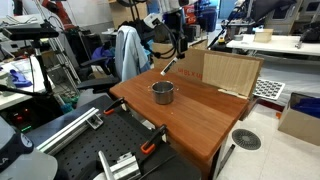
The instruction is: Put the marker in the pot onto the table
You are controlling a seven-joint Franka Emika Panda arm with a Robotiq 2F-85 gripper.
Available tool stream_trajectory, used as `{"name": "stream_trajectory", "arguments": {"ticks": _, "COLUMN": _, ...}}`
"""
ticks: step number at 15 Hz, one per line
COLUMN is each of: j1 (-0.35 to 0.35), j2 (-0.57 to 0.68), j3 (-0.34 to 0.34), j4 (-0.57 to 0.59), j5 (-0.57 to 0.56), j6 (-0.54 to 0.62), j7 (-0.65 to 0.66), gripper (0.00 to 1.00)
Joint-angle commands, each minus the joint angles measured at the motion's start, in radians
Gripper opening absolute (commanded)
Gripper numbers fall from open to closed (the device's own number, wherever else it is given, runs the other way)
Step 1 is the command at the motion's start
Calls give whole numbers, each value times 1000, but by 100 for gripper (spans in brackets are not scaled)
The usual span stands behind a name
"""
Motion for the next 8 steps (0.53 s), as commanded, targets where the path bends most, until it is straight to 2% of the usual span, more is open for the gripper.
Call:
{"name": "stream_trajectory", "arguments": {"ticks": 1, "j1": -73, "j2": -32, "j3": 24, "j4": 13, "j5": 78, "j6": -28, "j7": -143, "gripper": 5}}
{"name": "stream_trajectory", "arguments": {"ticks": 5, "j1": -137, "j2": 33, "j3": 1, "j4": 86, "j5": 85, "j6": -75, "j7": -216, "gripper": 5}}
{"name": "stream_trajectory", "arguments": {"ticks": 8, "j1": -152, "j2": 106, "j3": -28, "j4": 132, "j5": 30, "j6": -95, "j7": -188, "gripper": 5}}
